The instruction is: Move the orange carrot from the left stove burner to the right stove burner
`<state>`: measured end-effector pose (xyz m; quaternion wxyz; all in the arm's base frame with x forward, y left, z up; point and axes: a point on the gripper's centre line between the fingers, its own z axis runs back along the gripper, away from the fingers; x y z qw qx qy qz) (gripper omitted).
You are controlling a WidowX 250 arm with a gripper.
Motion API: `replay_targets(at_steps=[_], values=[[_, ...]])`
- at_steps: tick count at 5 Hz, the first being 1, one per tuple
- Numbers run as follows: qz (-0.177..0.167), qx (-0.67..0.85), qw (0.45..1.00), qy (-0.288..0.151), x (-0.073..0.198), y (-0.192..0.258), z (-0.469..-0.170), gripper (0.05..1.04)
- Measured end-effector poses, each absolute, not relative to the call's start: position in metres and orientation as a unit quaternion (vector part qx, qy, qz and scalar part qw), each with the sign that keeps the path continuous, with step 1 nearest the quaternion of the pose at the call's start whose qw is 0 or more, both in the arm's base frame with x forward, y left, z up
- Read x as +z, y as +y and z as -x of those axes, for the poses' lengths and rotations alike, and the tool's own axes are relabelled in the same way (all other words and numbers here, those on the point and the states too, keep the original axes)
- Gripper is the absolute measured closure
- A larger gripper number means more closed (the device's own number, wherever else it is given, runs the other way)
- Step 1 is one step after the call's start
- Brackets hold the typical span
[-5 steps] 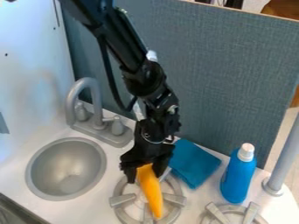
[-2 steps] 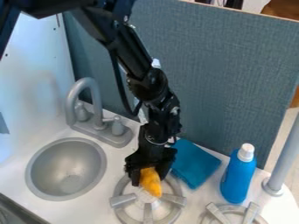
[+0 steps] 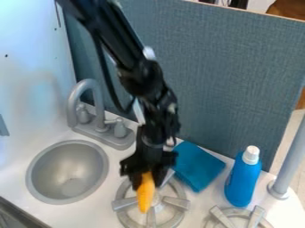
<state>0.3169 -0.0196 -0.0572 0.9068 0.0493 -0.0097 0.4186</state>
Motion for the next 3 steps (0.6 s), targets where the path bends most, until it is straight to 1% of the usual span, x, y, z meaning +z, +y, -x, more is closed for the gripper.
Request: replay_targets(at_steps=[1, 2, 3], values=[[-0.019, 0.375, 0.924, -0.072, -0.003, -0.020, -0.322, 0.541], [0.004, 0.279, 0.951, -0.129, 0.038, -0.031, -0.320, 0.554], [0.044, 0.156, 0.972, -0.171, 0.056, -0.062, -0.310, 0.554]])
